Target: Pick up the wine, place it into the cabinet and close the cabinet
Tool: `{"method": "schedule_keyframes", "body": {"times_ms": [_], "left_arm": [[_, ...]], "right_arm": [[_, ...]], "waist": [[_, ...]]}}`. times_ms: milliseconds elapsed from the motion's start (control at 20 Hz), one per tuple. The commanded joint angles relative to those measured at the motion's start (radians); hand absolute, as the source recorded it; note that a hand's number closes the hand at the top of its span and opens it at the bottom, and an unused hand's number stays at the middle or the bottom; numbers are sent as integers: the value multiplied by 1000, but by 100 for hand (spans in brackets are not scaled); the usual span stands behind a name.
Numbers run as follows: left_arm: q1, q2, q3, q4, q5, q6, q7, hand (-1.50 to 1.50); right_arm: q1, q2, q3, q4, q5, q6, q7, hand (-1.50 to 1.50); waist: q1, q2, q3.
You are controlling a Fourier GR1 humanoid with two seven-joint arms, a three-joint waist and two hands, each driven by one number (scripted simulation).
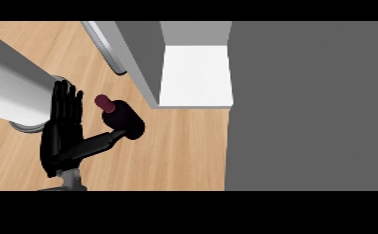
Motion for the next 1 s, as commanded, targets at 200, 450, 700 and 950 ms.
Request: {"method": "schedule_keyframes", "body": {"times_ms": [200,450,700,950], "left_arm": [[33,27,25,63,7,-58,-40,-150],[9,-4,55,251,27,-103,-204,-150],[-46,44,110,343,62,-150,-206,-150],[-41,23,129,480,96,-213,-317,-150]], "right_arm": [[71,-25,-82,-49,-110,62,-5,-150],[52,-9,-89,-14,-104,70,-32,-150],[40,12,-13,-54,-9,43,-2,-150],[76,50,31,7,55,62,-97,-150]], "waist": [[-1,-1,0],[-2,0,0],[-2,0,0],[-2,0,0]]}}
